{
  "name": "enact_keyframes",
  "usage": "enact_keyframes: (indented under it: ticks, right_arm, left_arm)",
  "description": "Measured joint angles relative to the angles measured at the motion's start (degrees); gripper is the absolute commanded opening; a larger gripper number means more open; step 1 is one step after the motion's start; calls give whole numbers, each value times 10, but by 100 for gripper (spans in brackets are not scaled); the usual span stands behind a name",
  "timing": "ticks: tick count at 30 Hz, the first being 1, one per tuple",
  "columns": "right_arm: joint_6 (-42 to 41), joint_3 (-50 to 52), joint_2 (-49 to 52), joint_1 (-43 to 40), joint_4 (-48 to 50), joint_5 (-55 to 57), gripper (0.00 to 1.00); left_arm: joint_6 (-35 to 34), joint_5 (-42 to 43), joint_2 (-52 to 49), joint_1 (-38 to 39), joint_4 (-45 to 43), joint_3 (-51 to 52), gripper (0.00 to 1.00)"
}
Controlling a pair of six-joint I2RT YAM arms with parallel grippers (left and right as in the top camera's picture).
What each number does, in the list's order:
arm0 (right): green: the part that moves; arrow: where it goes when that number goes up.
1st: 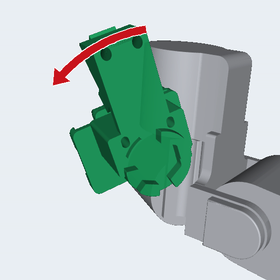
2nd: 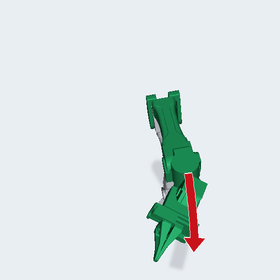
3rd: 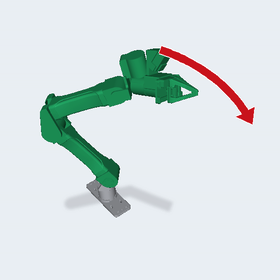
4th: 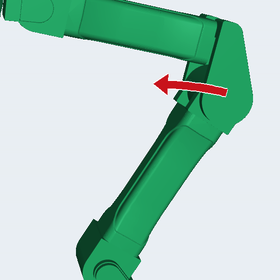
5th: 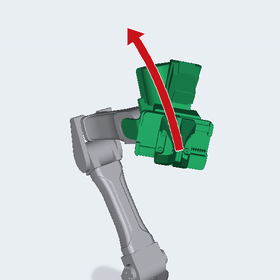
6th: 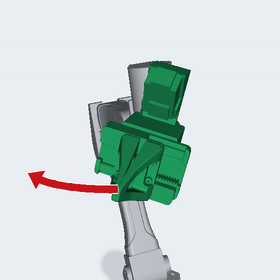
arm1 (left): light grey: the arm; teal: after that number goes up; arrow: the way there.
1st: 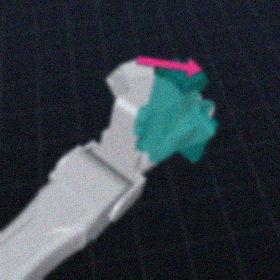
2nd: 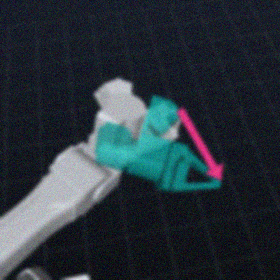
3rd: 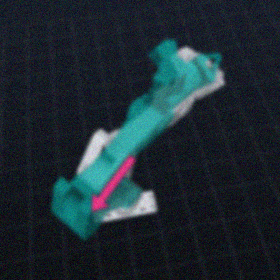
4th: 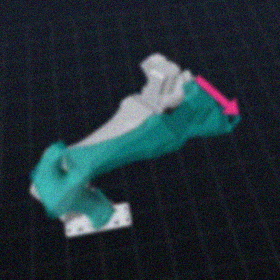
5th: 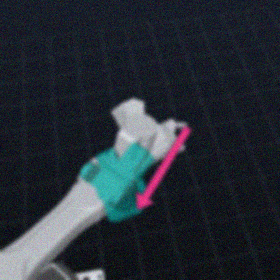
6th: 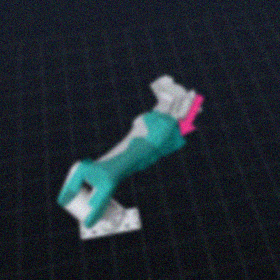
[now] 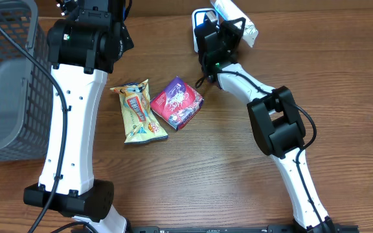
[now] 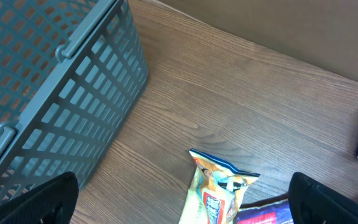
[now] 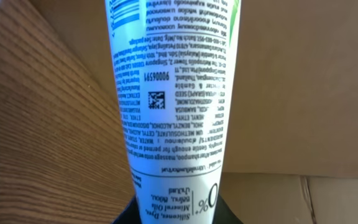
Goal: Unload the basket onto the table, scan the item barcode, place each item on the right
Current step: 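Hold the tube's barcode in front of the white scanner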
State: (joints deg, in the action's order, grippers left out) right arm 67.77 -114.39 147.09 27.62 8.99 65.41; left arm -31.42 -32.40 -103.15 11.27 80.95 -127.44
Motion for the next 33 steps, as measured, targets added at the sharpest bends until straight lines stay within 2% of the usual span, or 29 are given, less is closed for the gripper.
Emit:
enact_keyframes:
  ticks: [10,20,26,33]
  right_arm:
    - [26,0,0,33,0,20,4]
    - [81,0,0,5,2,71,4]
    - [94,0,1,5,-62,76,4]
    - [94,8,1,21,-64,76,4]
  left_arm:
    - [0,0,0,0,0,0,100]
    - [0,0,0,0,0,0,100]
    - [0,0,0,0,0,0,100]
    - [0,0,0,0,0,0,100]
